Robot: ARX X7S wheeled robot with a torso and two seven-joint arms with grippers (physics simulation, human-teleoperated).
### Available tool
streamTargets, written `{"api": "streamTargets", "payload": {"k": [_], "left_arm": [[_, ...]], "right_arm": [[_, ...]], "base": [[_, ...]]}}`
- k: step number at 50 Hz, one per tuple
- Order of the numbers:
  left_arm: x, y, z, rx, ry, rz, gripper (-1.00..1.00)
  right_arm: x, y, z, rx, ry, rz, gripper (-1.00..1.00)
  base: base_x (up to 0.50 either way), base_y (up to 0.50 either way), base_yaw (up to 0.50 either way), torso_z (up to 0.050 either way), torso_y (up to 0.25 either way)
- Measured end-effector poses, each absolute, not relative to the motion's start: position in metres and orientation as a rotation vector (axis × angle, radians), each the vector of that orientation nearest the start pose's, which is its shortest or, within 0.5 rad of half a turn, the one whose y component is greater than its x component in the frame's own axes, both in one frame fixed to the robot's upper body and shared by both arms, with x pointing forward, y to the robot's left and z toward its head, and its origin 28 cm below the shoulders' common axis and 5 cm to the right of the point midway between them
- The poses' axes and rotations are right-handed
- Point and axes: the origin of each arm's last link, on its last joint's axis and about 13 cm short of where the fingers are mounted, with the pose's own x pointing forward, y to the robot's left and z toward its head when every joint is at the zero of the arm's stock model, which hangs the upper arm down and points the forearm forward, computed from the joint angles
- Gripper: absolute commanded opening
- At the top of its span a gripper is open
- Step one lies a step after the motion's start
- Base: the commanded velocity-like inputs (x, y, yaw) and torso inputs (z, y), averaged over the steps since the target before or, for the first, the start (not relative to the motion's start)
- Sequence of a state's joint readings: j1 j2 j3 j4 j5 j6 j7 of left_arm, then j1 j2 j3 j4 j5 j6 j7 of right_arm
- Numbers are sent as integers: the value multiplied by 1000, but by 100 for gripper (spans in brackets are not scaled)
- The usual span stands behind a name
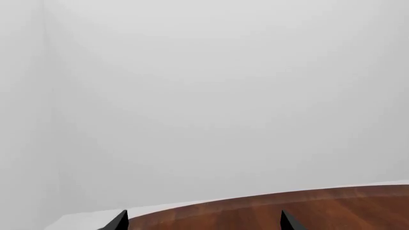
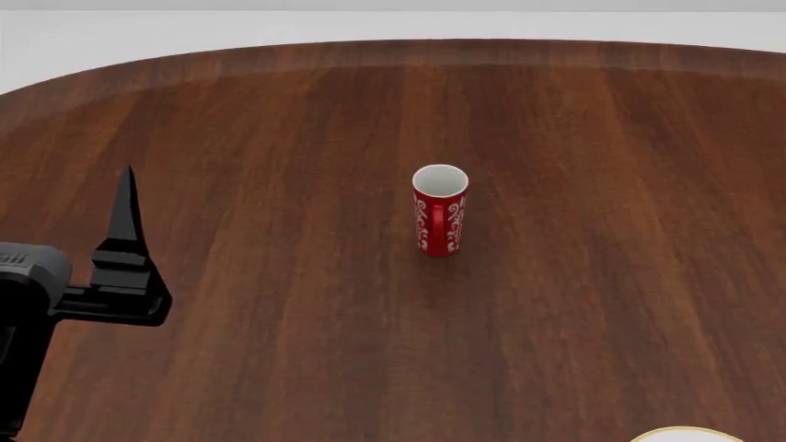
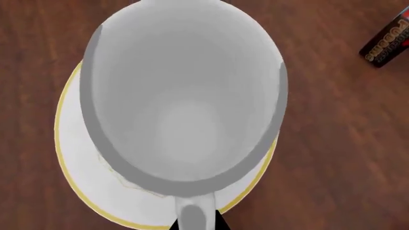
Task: Put the white mug on the plate.
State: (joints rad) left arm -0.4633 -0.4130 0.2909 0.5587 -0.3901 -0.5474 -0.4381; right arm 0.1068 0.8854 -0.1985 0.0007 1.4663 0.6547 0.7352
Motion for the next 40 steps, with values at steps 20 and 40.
{"api": "streamTargets", "payload": {"k": [20, 40], "left_arm": [[251, 211, 181, 104, -342, -11, 100], [249, 211, 181, 98, -343, -10, 100]], "right_arm": [[193, -232, 66, 229, 860, -387, 100], [186, -233, 69, 255, 843, -392, 100]], "base": [[1, 0, 1, 0, 0], [0, 0, 0, 0, 0]]}}
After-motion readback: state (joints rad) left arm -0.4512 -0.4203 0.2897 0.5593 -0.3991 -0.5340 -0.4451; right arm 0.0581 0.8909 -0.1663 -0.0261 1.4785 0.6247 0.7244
